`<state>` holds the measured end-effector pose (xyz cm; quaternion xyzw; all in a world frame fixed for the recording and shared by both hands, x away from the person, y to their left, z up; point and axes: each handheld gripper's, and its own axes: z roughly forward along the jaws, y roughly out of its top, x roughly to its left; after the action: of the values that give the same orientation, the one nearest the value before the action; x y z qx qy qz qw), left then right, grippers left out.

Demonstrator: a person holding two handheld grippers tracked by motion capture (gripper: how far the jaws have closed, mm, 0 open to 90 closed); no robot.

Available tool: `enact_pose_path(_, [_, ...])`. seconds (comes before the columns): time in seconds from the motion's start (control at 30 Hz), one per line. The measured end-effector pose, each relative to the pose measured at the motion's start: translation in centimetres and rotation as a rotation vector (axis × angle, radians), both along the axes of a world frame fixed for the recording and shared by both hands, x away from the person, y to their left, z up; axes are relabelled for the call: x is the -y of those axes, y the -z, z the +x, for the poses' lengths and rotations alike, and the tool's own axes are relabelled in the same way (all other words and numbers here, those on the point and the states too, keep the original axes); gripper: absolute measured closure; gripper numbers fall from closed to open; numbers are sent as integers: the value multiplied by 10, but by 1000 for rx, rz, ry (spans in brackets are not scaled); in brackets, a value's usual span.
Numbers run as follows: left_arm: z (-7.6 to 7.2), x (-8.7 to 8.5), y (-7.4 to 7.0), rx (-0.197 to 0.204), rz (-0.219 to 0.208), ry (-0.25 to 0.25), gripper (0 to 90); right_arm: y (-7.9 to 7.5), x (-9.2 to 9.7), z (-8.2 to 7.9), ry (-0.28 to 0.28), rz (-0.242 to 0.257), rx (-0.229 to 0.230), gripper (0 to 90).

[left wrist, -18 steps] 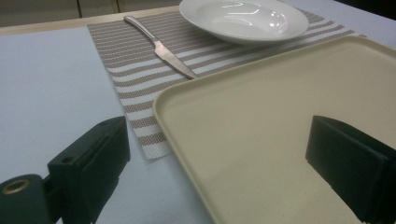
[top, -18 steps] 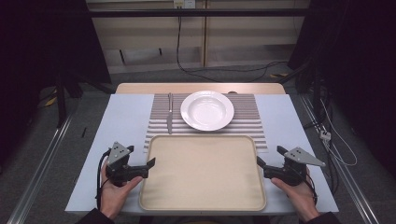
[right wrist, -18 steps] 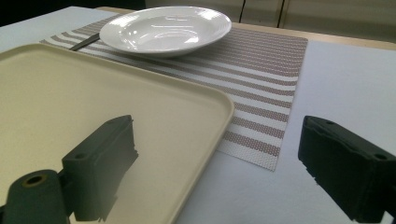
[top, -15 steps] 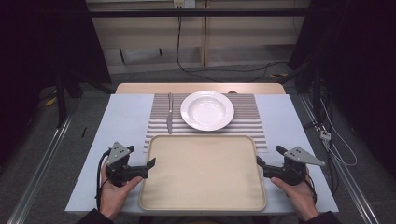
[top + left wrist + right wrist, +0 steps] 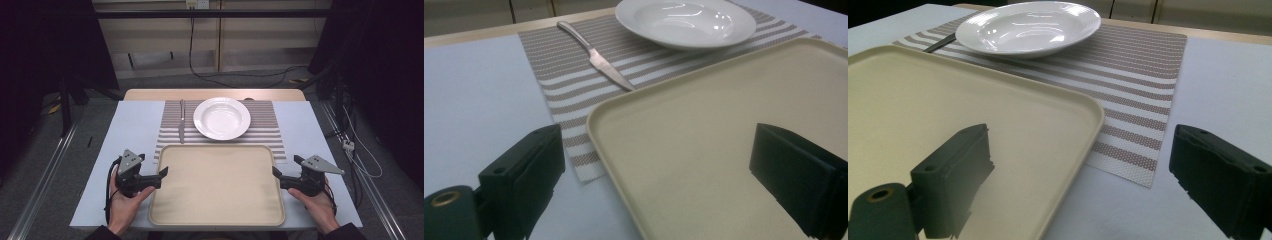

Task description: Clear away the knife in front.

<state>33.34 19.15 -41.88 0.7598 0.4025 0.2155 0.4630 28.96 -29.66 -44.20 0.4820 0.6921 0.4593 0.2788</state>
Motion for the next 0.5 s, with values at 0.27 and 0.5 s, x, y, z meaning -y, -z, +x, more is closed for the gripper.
enact_pose_path(0.27, [20, 10, -4, -30, 16, 10, 90, 1, 2, 1, 3, 13, -7, 96])
enact_pose_path(0.5, [46, 24, -9, -69, 24, 38, 96, 1, 3, 1, 2, 16, -8, 95])
